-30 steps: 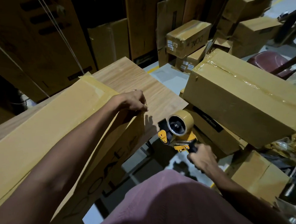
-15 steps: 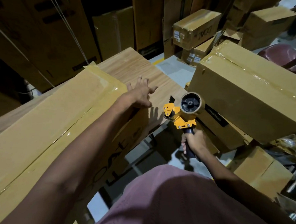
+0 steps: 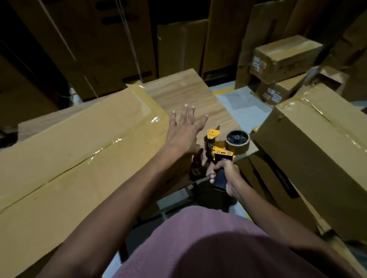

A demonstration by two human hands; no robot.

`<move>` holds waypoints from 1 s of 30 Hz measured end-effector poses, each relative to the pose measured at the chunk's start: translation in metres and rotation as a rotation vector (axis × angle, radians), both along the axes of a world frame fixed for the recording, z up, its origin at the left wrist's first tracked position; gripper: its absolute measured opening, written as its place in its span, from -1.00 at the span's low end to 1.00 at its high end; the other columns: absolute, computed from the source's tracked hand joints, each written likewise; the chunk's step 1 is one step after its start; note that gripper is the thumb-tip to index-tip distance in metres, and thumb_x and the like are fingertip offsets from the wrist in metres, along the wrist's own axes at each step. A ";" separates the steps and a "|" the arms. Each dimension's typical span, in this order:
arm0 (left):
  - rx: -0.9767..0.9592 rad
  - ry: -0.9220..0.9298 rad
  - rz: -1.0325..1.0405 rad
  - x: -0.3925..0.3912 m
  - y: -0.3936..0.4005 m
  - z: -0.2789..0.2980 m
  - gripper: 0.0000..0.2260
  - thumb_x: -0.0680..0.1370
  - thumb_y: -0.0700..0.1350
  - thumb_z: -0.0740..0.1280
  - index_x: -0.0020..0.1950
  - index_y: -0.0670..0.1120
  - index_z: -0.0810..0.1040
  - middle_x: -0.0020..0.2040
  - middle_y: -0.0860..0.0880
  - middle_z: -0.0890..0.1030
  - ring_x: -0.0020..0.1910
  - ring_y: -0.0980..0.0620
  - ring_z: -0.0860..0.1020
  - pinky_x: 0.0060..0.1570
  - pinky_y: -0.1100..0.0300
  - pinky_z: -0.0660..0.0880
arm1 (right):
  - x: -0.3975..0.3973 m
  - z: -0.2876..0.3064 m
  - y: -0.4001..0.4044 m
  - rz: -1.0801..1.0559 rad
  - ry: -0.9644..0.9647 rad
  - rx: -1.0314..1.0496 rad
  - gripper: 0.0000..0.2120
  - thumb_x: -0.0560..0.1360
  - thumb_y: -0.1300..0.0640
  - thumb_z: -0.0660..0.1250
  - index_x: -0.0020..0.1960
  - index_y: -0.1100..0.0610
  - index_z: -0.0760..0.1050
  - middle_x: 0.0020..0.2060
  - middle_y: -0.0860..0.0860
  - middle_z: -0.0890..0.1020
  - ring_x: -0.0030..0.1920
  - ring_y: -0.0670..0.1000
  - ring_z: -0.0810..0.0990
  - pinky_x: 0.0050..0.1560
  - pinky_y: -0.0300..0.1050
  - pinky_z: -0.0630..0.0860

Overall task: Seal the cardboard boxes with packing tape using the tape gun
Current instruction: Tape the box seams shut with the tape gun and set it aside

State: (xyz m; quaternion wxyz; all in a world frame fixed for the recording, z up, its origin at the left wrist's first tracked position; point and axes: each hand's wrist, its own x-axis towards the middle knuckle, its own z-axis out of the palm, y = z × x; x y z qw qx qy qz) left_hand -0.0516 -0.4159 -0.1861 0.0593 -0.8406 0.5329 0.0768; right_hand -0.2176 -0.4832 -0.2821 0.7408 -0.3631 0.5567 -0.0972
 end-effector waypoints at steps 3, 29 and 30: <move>-0.007 -0.014 0.039 0.000 -0.004 0.000 -0.06 0.51 0.17 0.44 0.66 0.13 -0.15 0.65 -0.21 -0.18 0.62 -0.22 -0.25 0.54 -0.29 -0.17 | 0.015 -0.012 -0.026 0.062 0.009 0.044 -0.93 0.43 0.35 0.20 -0.21 0.24 0.40 -0.40 0.16 0.44 -0.51 0.11 0.41 -0.51 -0.15 0.42; -0.199 0.012 0.438 -0.037 0.042 -0.008 -0.18 0.61 0.26 0.14 0.65 -0.11 -0.21 0.66 -0.18 -0.01 0.65 -0.15 -0.06 0.61 -0.03 -0.06 | 0.071 0.083 -0.051 0.907 -0.216 -0.552 -0.54 0.74 0.15 0.13 0.63 0.04 0.23 0.62 -0.03 0.23 0.63 -0.01 0.15 0.59 -0.03 0.12; -0.214 0.006 0.438 -0.038 0.042 -0.007 -0.18 0.59 0.26 0.10 0.66 -0.12 -0.19 0.66 -0.17 0.01 0.65 -0.14 -0.04 0.61 -0.03 -0.04 | 0.068 0.089 -0.049 0.962 -0.250 -0.596 -0.56 0.74 0.18 0.12 0.61 0.06 0.28 0.62 -0.04 0.23 0.64 -0.03 0.12 0.62 -0.03 0.07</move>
